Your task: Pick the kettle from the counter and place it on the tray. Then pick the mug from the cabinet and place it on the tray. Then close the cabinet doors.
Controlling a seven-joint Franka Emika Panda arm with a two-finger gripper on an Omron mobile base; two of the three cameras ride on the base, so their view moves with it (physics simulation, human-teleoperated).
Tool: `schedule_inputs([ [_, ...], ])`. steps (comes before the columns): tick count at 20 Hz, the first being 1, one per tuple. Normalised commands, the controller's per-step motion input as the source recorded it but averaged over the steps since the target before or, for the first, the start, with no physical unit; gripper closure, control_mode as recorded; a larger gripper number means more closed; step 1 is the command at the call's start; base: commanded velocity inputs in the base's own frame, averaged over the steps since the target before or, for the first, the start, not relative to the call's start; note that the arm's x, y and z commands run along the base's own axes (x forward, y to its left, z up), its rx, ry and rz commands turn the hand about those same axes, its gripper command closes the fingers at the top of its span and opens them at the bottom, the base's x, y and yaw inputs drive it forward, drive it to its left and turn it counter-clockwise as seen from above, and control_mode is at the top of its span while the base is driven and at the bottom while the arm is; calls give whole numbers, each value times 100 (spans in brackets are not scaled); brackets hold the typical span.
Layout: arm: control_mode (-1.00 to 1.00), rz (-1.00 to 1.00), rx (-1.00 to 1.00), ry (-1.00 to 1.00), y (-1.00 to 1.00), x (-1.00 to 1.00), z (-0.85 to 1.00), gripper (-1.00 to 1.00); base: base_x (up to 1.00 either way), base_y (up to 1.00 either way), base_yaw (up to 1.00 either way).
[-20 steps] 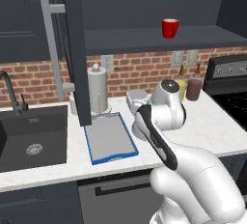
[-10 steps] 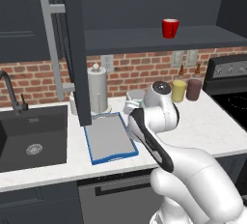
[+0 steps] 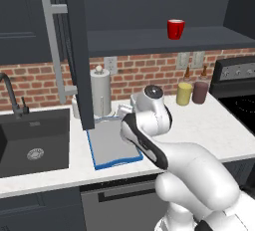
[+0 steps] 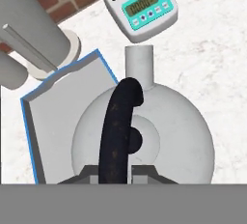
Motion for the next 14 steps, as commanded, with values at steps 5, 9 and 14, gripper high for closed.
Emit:
schedule_inputs([
  [5, -100, 2, 0, 2, 42, 51, 0, 100, 0, 0, 0],
  [9, -100, 5, 0, 2, 31, 53, -4, 100, 0, 0, 0],
  [14, -100, 9, 0, 2, 15, 49, -13, 100, 0, 0, 0],
])
